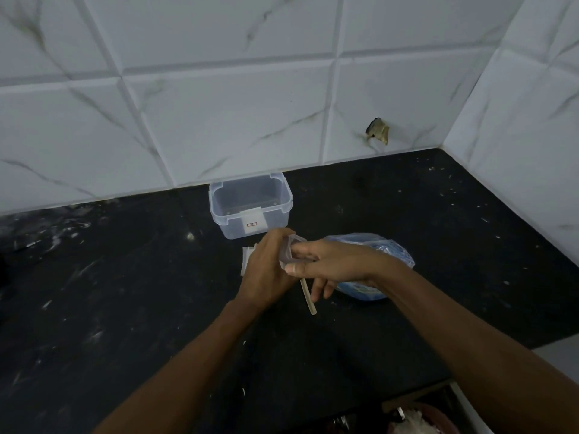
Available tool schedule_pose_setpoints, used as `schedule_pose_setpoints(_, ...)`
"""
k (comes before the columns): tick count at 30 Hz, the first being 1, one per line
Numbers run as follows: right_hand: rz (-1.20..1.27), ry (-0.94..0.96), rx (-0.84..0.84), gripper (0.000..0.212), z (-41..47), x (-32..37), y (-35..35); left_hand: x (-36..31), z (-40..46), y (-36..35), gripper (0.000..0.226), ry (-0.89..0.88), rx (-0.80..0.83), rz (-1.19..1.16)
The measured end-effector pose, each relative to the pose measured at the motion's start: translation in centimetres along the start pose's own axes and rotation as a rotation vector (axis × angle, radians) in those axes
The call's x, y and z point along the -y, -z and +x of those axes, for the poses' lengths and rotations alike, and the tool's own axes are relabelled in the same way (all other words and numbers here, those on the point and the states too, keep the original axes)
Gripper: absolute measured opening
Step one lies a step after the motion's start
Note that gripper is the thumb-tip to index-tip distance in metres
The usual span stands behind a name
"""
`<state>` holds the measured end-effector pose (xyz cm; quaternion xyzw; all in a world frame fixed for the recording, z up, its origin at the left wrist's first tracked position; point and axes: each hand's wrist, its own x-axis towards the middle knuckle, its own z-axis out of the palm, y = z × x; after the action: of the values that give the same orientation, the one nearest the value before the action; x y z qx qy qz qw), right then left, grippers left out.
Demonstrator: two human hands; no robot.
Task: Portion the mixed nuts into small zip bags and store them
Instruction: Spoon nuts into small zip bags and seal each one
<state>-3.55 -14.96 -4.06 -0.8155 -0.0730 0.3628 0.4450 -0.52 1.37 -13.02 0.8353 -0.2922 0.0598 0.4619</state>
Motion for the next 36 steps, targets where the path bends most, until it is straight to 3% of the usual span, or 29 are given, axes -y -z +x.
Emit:
schedule_pose_setpoints(6,0.232,-0.048,-0.011,0.035,0.6,-0.3,0.0,-0.7,0.1,-0.8,0.043,-0.023,0.0,0.019)
schedule_pose_setpoints(13,0.389,-0.075,0.089,0.045,0.0,-0.4,0.3,-0.6,0.4,-0.7,0.045,-0.035,0.008,0.083)
schedule_pose_setpoints(25,0.375,-0.069,0.117,0.046,-0.2,-0.1,0.7,-0.8,0.3,-0.7,0.042,-0.072,-0.024,0.135)
schedule_pose_setpoints(28,0.256,-0.034,-0.094,0.031,-0.4,-0.2,0.7,-0.4,0.3,-0.5,0.046,-0.006,-0.036,0.061)
schedule_pose_setpoints(30,0.173,0.038,-0.407,0.013,-0.3,-0.3,0.7,-0.2,0.4,-0.2,0.05,0.045,-0.049,0.023)
schedule_pose_setpoints(32,0.054,0.06,-0.655,0.01,0.0,-0.5,0.8,-0.1,0.3,-0.1,0.053,0.063,-0.044,0.005)
schedule_pose_setpoints(36,-0.188,-0.067,-0.601,0.024,1.0,-0.5,0.4,-0.9,0.2,-0.4,0.06,0.016,-0.004,-0.047)
